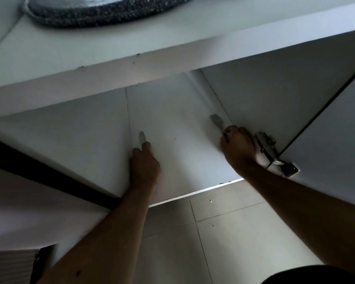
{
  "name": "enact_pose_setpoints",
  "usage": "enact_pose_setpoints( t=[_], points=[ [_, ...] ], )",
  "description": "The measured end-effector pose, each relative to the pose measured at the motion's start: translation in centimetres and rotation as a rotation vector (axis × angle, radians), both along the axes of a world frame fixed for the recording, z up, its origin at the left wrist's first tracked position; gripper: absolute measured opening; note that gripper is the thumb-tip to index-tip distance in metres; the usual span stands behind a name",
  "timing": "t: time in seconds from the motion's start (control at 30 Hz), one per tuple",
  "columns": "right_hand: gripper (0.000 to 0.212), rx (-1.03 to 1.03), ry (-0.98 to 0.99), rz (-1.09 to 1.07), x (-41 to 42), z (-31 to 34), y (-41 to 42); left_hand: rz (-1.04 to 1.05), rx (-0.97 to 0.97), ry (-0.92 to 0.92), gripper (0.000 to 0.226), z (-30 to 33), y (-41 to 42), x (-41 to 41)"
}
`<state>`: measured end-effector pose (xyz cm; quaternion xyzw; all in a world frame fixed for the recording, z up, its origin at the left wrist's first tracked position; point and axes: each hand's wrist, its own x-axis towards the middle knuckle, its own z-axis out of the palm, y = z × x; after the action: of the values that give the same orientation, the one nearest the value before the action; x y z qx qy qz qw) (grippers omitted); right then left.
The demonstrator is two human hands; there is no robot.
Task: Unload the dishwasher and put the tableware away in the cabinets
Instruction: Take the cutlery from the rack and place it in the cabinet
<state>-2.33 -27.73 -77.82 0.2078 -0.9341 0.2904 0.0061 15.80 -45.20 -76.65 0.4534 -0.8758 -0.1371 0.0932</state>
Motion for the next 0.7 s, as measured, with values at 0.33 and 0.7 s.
enact_pose_setpoints(
  t=[0.33, 0.7],
  points=[
    [0.025, 0.112, -0.042, -0.041, 0.9, 0.9, 0.3, -0.021, -0.15, 0.139, 0.044, -1.3, 0.8, 0.8],
    [0.047, 0.188, -0.018, 0.106, 3.3, 3.2, 1.5, -0.316, -0.388, 0.272, 0.028, 0.9, 2.0, 1.3]
  ],
)
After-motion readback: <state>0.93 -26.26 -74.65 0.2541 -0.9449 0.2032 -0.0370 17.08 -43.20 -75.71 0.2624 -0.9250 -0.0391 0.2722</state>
